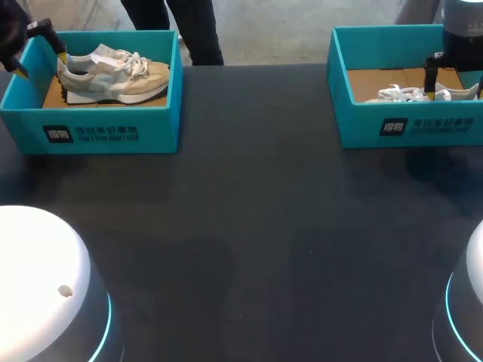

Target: Take the shoe out of the shoebox, open the shoe tongue, remove and reinsert the insole, then place the shoe into the shoebox

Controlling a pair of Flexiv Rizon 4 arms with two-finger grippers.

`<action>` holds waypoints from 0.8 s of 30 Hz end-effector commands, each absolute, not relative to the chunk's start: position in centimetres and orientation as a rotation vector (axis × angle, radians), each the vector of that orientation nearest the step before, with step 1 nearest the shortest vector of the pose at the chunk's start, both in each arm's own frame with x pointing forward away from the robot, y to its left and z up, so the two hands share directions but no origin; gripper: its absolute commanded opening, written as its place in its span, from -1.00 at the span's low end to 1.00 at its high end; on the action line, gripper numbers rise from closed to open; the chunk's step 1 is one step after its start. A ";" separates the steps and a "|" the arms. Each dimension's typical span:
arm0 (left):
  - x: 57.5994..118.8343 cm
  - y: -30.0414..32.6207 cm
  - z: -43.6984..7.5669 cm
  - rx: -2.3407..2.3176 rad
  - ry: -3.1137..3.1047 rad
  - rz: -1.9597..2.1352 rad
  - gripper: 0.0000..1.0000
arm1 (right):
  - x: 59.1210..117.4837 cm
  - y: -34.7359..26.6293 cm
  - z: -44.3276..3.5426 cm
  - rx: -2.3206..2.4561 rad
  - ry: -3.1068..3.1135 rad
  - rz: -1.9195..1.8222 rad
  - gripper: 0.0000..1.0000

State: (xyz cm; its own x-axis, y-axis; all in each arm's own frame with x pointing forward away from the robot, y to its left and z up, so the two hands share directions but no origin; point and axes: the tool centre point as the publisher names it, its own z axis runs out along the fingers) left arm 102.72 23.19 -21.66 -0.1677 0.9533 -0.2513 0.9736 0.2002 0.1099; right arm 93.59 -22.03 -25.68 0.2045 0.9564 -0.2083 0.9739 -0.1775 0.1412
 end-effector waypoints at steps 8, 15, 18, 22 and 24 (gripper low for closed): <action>109.9 25.4 -23.1 2.012 2.170 -0.030 1.00 | 93.4 -22.0 -25.7 2.238 1.836 -0.101 1.00; 112.6 25.8 -24.4 2.064 2.133 0.029 1.00 | 93.4 -22.0 -25.7 2.238 1.836 -0.101 1.00; 113.6 25.8 -24.7 2.075 2.100 0.061 1.00 | 93.4 -22.0 -25.7 2.238 1.836 -0.101 1.00; 114.0 25.8 -24.8 2.074 2.103 0.105 1.00 | 93.4 -22.0 -25.7 2.238 1.836 -0.101 1.00; 114.0 25.8 -24.8 2.074 2.103 0.105 1.00 | 93.4 -22.0 -25.7 2.238 1.836 -0.101 1.00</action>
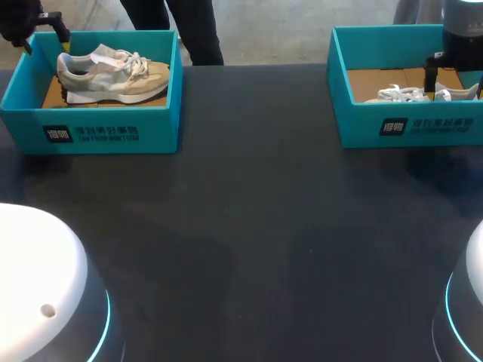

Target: Take the shoe out of the shoebox, open the shoe tongue, remove and reinsert the insole, then place the shoe into the shoebox

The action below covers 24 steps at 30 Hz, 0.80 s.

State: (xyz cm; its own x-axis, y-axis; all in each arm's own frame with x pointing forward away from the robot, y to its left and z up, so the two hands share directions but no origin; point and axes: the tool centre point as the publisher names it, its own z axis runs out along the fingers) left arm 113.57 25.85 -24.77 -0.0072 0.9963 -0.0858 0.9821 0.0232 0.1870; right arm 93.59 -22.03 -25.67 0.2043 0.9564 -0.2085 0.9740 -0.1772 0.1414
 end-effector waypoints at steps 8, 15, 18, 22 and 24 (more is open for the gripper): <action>114.0 25.8 -24.8 2.074 2.103 0.105 1.00 | 93.4 -22.0 -25.7 2.238 1.836 -0.101 1.00; 114.7 25.9 -25.6 2.115 2.061 0.041 1.00 | 93.4 -22.0 -25.7 2.238 1.836 -0.101 1.00; 115.9 26.5 -26.2 2.145 2.050 0.035 1.00 | 93.4 -22.0 -25.7 2.238 1.836 -0.101 1.00; 117.2 27.3 -26.9 2.167 2.026 -0.012 1.00 | 93.4 -22.0 -25.7 2.238 1.836 -0.101 1.00; 117.8 27.5 -27.3 2.165 2.036 -0.014 1.00 | 93.4 -22.0 -25.7 2.238 1.836 -0.101 1.00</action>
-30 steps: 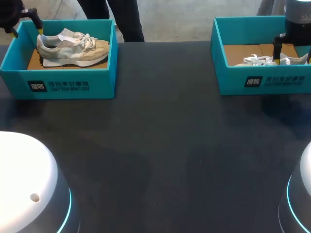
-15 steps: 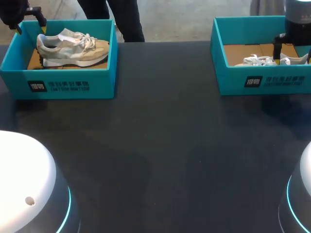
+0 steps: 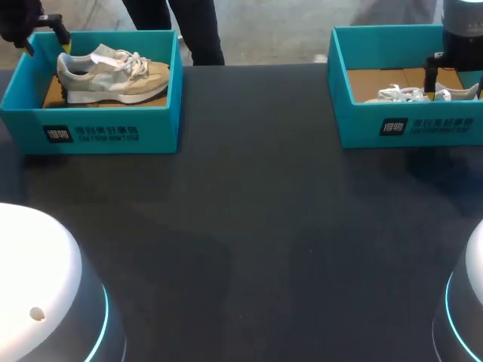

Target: Take the shoe out of the shoebox, open the shoe tongue, remove and reinsert the insole, then place the shoe into the shoebox

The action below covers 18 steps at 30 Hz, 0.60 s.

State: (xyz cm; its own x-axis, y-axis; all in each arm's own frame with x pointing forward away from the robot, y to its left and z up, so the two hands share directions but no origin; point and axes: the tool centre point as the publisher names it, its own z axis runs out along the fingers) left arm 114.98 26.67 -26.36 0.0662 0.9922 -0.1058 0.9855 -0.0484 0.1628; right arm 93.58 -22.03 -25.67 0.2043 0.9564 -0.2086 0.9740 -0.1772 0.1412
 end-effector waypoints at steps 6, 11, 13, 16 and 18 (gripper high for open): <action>118.9 27.3 -28.4 2.207 2.023 -0.031 1.00 | 93.4 -22.0 -25.7 2.238 1.836 -0.101 1.00; 119.4 27.0 -28.9 2.234 2.007 -0.046 0.78 | 93.4 -22.0 -25.7 2.238 1.836 -0.101 1.00; 119.6 27.0 -29.1 2.242 2.004 -0.050 0.65 | 93.4 -22.0 -25.7 2.238 1.836 -0.101 1.00; 119.8 26.9 -29.4 2.247 2.002 -0.049 0.28 | 93.4 -22.0 -25.7 2.238 1.836 -0.101 1.00; 119.7 26.8 -29.6 2.251 2.000 -0.049 0.20 | 93.4 -22.0 -25.7 2.238 1.836 -0.101 1.00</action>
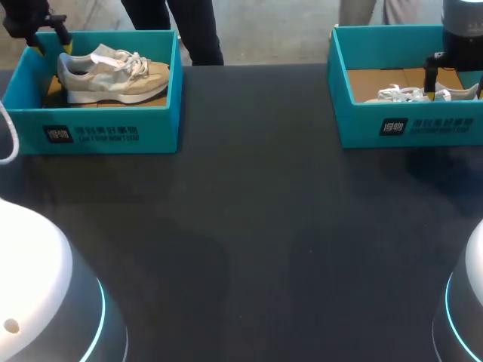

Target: Take the shoe out of the shoebox, open the shoe tongue, remove and reinsert the insole, then place the shoe into the shoebox

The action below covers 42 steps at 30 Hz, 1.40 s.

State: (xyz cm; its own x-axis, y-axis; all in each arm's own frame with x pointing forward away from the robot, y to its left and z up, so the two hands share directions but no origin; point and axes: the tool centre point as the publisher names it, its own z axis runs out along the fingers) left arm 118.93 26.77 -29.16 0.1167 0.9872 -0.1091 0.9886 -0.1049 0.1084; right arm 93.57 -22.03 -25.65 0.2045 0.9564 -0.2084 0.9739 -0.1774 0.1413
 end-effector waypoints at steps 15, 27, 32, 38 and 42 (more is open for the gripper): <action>119.8 27.6 -31.8 2.298 2.033 -0.005 -0.04 | 93.4 -22.0 -25.7 2.238 1.836 -0.101 1.00; 120.4 27.0 -32.8 2.292 2.049 -0.017 0.22 | 93.4 -22.0 -25.7 2.238 1.836 -0.101 1.00; 120.6 27.3 -33.6 2.294 2.074 -0.026 0.28 | 93.4 -22.0 -25.7 2.238 1.836 -0.101 1.00; 120.8 27.9 -34.5 2.284 2.103 -0.040 0.20 | 93.4 -22.0 -25.7 2.238 1.836 -0.101 1.00; 120.6 28.1 -34.9 2.289 2.114 -0.048 0.17 | 93.4 -22.0 -25.7 2.238 1.836 -0.101 1.00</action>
